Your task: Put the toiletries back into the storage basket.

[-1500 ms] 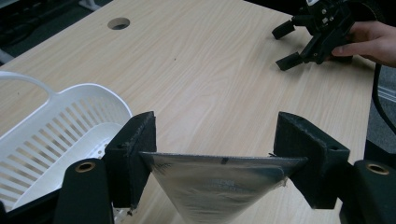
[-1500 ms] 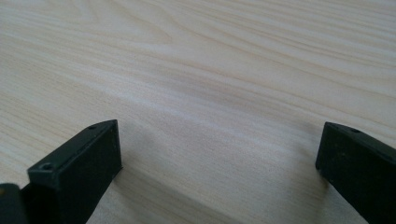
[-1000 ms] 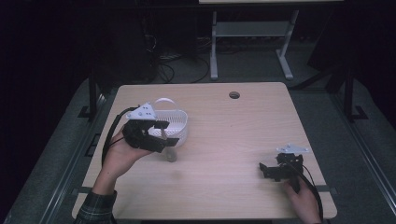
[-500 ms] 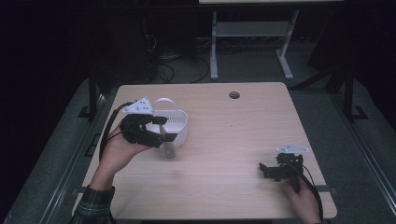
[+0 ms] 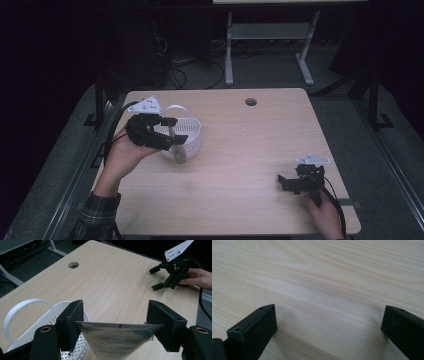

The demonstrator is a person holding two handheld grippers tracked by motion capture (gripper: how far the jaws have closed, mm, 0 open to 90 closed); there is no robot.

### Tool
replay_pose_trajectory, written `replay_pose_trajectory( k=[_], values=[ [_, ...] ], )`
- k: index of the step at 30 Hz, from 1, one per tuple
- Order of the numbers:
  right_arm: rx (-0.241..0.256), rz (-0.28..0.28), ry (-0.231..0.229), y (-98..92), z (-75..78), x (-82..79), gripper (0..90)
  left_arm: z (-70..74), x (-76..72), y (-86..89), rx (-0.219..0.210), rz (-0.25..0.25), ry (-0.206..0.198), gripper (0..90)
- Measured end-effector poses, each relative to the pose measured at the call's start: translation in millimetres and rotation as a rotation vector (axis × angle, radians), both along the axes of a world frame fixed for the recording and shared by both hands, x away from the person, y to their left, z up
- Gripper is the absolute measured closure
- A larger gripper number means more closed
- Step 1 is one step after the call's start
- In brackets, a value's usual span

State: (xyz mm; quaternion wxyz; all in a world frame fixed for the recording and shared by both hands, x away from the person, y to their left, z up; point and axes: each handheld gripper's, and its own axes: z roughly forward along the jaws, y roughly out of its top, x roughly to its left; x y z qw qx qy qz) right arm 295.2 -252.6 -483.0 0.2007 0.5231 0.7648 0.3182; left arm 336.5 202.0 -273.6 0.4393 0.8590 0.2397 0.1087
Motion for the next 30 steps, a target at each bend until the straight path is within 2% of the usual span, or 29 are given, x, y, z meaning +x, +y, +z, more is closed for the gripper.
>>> replay_pose_trajectory(
  k=[17, 30],
  values=[
    [0.0, 0.0, 0.0, 0.0, 0.0, 0.0, 0.0, 10.5, 12.9, 5.1, -0.001, 0.032, -0.01, 29.7],
    [0.0, 0.0, 0.0, 0.0, 0.0, 0.0, 0.0, 12.5, 23.3, 13.4, -0.001, 0.086, -0.016, 29.7]
  ],
)
